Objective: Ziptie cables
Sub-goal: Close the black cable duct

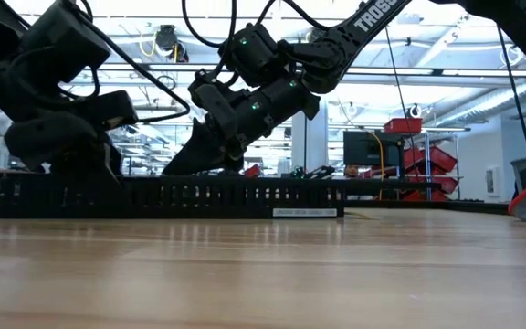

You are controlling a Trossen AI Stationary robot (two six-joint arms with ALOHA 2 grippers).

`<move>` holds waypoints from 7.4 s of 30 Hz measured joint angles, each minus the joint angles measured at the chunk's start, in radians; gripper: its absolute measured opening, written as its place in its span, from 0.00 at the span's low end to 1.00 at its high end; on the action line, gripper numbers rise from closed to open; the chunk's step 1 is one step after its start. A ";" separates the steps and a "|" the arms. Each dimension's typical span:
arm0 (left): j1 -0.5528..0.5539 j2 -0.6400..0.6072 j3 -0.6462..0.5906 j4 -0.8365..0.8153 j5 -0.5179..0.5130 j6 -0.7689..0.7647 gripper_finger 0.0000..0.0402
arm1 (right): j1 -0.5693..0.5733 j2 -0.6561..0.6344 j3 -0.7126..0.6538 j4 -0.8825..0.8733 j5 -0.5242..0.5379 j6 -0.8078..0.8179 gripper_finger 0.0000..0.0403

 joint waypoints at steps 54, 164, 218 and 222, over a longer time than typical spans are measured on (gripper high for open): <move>0.000 0.000 0.001 0.013 0.006 -0.025 0.59 | 0.035 -0.086 0.001 -0.202 0.106 -0.046 0.00; 0.002 -0.035 0.155 -0.238 0.055 0.124 0.59 | 0.039 -0.017 0.050 -0.136 0.038 -0.085 0.00; -0.021 -0.071 0.117 -0.474 0.072 -0.106 0.93 | 0.031 -0.014 0.049 -0.179 0.027 -0.079 0.00; -0.032 -0.066 0.114 -0.435 0.072 -0.090 0.82 | 0.031 -0.014 0.049 -0.179 0.027 -0.075 0.00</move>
